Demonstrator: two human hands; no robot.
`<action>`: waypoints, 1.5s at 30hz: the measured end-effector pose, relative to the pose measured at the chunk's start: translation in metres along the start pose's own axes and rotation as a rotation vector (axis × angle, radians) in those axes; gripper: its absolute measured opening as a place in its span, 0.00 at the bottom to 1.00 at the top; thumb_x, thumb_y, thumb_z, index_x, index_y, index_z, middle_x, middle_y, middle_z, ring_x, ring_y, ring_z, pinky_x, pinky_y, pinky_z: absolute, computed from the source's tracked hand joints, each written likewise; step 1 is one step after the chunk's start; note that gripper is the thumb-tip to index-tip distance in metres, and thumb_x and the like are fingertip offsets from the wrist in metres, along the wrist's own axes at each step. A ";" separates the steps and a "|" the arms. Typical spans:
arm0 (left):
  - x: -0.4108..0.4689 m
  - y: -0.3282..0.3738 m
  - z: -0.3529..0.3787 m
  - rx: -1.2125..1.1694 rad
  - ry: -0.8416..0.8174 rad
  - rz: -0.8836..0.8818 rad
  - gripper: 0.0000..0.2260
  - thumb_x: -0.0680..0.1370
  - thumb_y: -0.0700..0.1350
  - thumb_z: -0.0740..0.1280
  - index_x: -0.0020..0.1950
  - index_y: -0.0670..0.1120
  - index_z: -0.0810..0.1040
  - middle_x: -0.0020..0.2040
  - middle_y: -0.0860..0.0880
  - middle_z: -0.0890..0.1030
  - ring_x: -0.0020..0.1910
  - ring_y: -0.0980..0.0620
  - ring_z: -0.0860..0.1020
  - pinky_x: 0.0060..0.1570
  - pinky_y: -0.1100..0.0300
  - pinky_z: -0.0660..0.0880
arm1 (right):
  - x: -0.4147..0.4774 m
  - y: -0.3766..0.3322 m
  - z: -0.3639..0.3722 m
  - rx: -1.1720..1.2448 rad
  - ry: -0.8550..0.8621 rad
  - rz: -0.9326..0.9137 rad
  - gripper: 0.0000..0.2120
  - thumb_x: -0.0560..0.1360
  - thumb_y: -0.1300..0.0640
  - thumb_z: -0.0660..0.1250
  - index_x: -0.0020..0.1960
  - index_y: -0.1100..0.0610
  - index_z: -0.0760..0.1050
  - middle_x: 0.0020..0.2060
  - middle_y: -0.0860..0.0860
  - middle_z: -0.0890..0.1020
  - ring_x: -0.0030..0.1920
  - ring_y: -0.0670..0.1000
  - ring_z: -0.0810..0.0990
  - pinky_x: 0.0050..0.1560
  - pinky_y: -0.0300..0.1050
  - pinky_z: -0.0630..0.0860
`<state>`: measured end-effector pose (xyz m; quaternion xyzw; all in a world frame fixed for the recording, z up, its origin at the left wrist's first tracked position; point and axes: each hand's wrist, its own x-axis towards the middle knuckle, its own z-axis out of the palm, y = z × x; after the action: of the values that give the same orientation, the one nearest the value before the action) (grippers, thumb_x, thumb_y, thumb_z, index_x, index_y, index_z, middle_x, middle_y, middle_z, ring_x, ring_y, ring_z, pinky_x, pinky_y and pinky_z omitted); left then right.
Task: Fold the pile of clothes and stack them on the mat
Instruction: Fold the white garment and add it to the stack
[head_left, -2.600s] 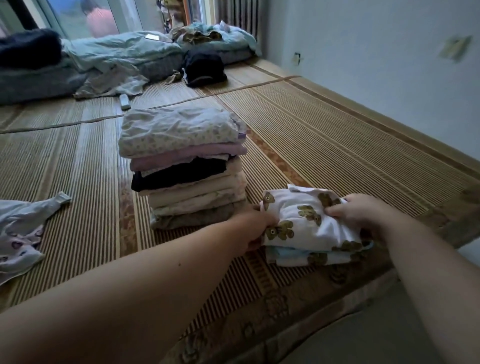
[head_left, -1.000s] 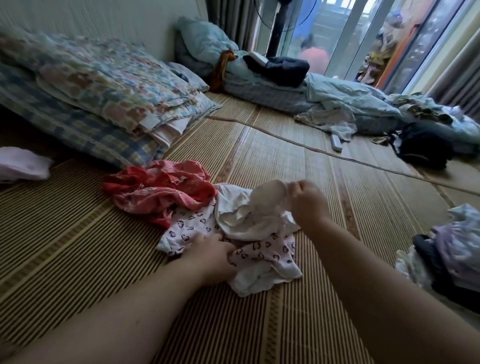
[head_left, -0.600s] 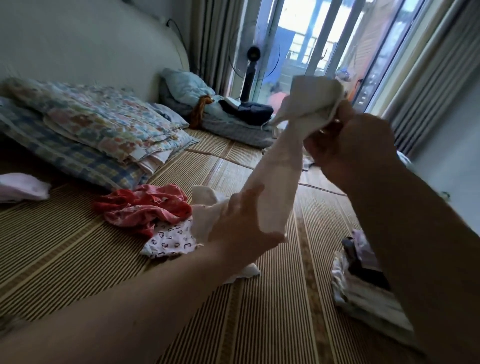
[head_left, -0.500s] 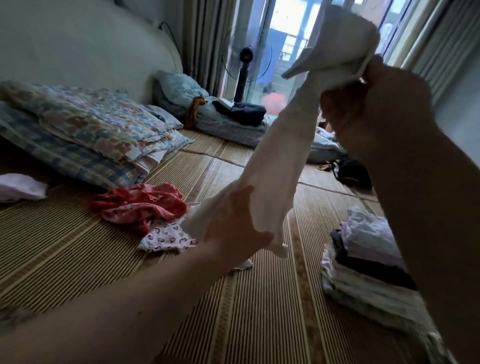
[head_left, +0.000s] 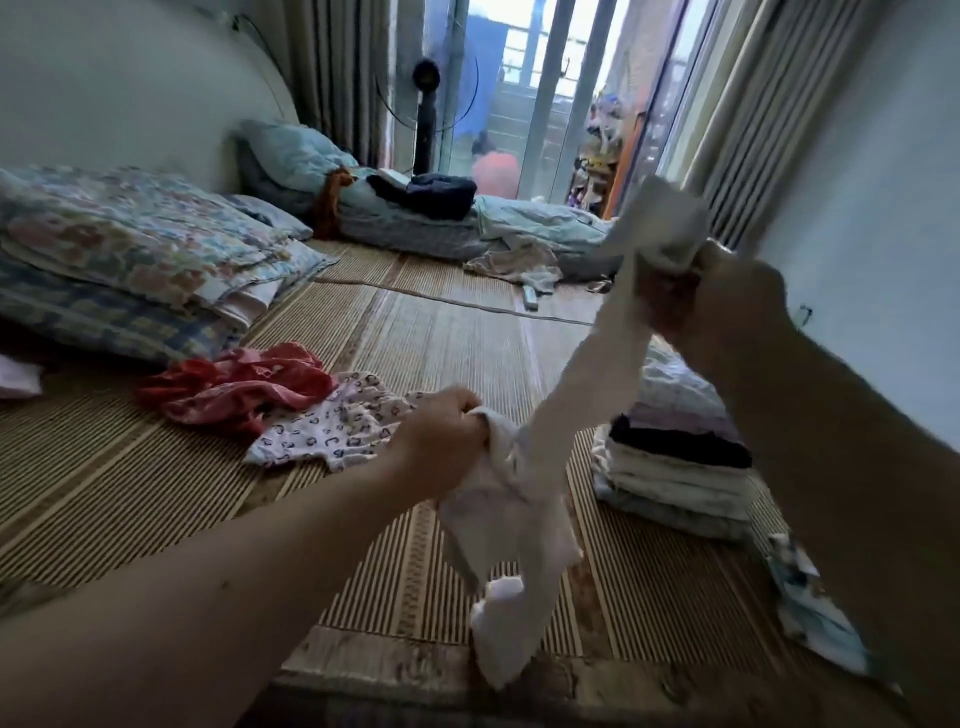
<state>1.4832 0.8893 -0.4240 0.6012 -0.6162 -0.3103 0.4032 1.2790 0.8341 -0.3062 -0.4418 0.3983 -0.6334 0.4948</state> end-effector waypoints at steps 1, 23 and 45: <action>0.000 0.003 0.001 -0.024 -0.049 -0.015 0.11 0.69 0.50 0.61 0.42 0.45 0.79 0.44 0.43 0.82 0.46 0.43 0.80 0.46 0.50 0.76 | -0.008 0.020 -0.003 -0.143 0.025 0.079 0.11 0.81 0.59 0.55 0.45 0.58 0.74 0.31 0.51 0.82 0.30 0.48 0.79 0.29 0.41 0.71; 0.003 0.056 0.013 -0.149 -0.493 0.089 0.25 0.62 0.40 0.70 0.60 0.46 0.73 0.52 0.40 0.79 0.52 0.39 0.80 0.53 0.41 0.78 | -0.071 0.048 0.002 -1.080 -0.166 -0.292 0.11 0.74 0.56 0.65 0.32 0.55 0.71 0.26 0.48 0.73 0.28 0.47 0.69 0.30 0.45 0.64; 0.054 0.180 -0.069 -0.249 -0.359 -0.154 0.04 0.76 0.38 0.63 0.42 0.45 0.74 0.36 0.48 0.76 0.31 0.55 0.77 0.32 0.65 0.77 | -0.044 -0.058 0.037 -0.565 -0.222 -0.127 0.08 0.73 0.56 0.71 0.42 0.61 0.81 0.42 0.63 0.83 0.42 0.60 0.83 0.46 0.54 0.82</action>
<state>1.4574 0.8579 -0.2276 0.5272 -0.5872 -0.5159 0.3332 1.3038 0.8858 -0.2480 -0.6524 0.4737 -0.4752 0.3523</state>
